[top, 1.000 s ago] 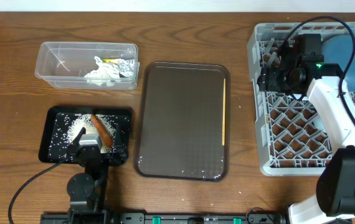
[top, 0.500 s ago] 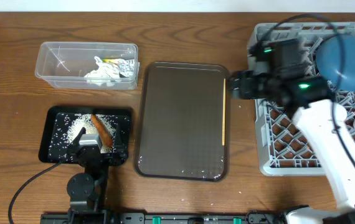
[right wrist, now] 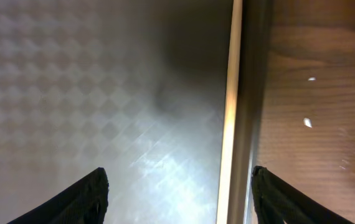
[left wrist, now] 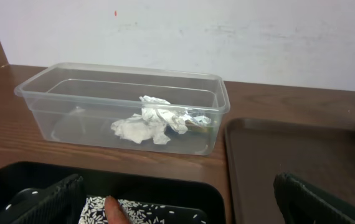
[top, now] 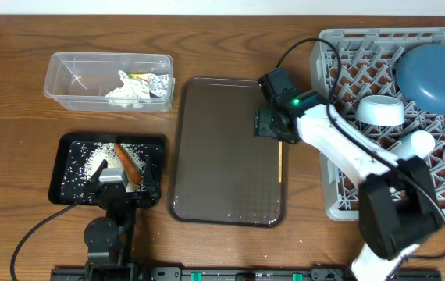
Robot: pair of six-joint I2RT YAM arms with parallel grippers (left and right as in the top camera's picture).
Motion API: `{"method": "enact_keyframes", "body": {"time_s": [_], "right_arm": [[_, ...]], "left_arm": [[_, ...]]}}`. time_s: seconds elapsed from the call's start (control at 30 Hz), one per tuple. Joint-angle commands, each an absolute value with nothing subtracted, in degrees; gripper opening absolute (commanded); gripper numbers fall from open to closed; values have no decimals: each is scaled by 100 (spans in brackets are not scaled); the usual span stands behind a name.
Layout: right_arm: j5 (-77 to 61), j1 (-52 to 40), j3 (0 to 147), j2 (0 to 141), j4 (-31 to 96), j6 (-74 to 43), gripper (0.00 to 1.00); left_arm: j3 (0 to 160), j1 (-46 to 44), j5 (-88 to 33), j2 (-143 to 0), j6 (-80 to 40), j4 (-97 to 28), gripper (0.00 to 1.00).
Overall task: Sort waste into correct bins and load items into the dishwasher rack
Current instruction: 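Return the right gripper and grasp the second chopstick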
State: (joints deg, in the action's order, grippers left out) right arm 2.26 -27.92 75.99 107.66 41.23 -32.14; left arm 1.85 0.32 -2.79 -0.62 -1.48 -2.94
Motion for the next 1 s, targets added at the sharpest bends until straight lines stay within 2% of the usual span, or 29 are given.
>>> {"method": "enact_keyframes", "body": {"time_s": [0.0, 0.7, 0.97], "right_arm": [[30, -2799, 7557, 11076, 3983, -3249, 71], [217, -2816, 7557, 11424, 3889, -3118, 70], [185, -2818, 7557, 11660, 3986, -3120, 66]], "left_arm": [[34, 58, -213, -25, -154, -399, 98], [34, 58, -213, -25, -154, -399, 98], [34, 58, -213, -25, -154, -399, 98]]}}
